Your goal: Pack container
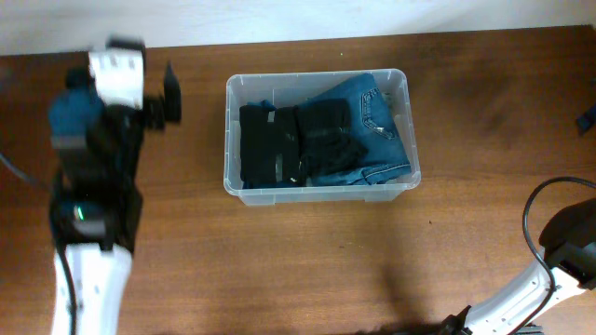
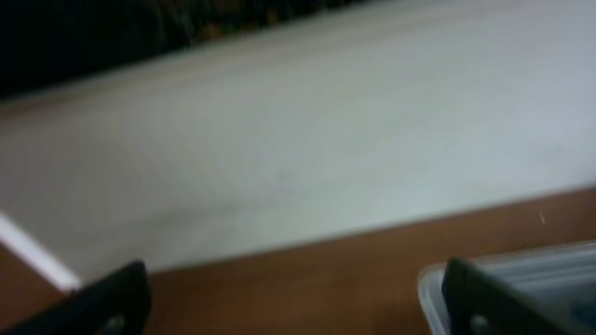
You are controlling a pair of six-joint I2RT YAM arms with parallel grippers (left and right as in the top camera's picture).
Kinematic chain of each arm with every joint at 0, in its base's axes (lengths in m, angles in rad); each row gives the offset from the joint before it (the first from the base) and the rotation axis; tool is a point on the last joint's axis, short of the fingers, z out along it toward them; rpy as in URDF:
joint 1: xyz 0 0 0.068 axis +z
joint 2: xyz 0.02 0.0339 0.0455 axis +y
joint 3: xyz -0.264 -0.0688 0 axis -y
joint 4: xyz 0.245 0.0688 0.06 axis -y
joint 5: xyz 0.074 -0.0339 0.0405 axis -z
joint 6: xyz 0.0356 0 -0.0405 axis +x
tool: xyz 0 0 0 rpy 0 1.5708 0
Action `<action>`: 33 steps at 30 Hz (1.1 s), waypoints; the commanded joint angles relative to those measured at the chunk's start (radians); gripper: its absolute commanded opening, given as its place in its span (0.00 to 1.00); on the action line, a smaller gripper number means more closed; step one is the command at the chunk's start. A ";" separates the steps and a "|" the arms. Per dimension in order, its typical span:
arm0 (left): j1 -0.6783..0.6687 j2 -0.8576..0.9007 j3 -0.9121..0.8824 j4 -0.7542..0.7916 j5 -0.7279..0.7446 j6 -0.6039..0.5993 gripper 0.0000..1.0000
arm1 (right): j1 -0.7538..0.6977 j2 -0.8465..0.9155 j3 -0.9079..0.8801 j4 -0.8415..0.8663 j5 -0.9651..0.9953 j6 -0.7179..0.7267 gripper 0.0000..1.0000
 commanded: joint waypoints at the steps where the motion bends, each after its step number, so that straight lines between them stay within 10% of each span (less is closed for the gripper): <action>1: 0.003 -0.183 -0.276 0.146 0.022 0.016 0.99 | -0.002 -0.023 -0.005 0.002 0.012 0.008 0.98; 11: 0.003 -0.607 -0.864 0.504 0.022 0.015 1.00 | -0.002 -0.023 -0.005 0.002 0.012 0.008 0.99; 26: 0.003 -0.958 -1.181 0.489 0.025 0.014 0.99 | -0.002 -0.023 -0.005 0.002 0.012 0.008 0.98; 33: 0.003 -1.057 -1.178 0.219 -0.001 0.016 0.99 | -0.002 -0.023 -0.005 0.002 0.012 0.008 0.99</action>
